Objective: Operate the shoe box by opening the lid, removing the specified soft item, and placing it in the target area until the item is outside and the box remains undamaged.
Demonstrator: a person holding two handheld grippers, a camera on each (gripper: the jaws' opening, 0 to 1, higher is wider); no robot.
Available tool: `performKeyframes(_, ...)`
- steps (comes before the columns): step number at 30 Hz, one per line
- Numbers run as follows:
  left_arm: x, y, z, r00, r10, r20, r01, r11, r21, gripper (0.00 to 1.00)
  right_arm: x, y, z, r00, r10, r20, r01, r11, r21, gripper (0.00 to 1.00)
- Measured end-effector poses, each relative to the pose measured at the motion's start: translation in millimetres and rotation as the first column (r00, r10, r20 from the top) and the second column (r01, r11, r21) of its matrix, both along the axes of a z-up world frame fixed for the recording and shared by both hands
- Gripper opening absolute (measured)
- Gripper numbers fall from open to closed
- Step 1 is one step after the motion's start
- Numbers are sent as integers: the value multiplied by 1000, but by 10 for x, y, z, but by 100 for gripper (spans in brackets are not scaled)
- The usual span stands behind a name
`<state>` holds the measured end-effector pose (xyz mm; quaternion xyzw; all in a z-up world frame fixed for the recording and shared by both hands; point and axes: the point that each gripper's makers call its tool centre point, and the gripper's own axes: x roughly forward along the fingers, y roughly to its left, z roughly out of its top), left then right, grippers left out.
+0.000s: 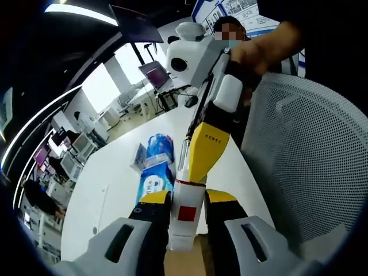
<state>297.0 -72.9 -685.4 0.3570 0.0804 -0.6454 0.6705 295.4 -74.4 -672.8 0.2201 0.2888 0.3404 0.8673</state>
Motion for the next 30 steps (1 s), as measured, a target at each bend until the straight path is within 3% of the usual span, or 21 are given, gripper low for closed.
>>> performKeyframes(12,64,27,42,999,42,-31,-43,999,-33,33,34,26,14,999,34,9,-33,999,-26,16)
performKeyframes(18,100,102,25,994,85,-70,-89,994,-55,37,57,18,0,996,88,18,-86,992,-87,16)
performKeyframes(26,203,275,-2,973,172,-154,-186,979,-84,45,138,-60,51,992,116,43,-109,985,-137,16)
performKeyframes(30,250,349,7,956,216,-196,-239,966,-98,51,157,-88,50,983,167,70,-151,970,-192,16)
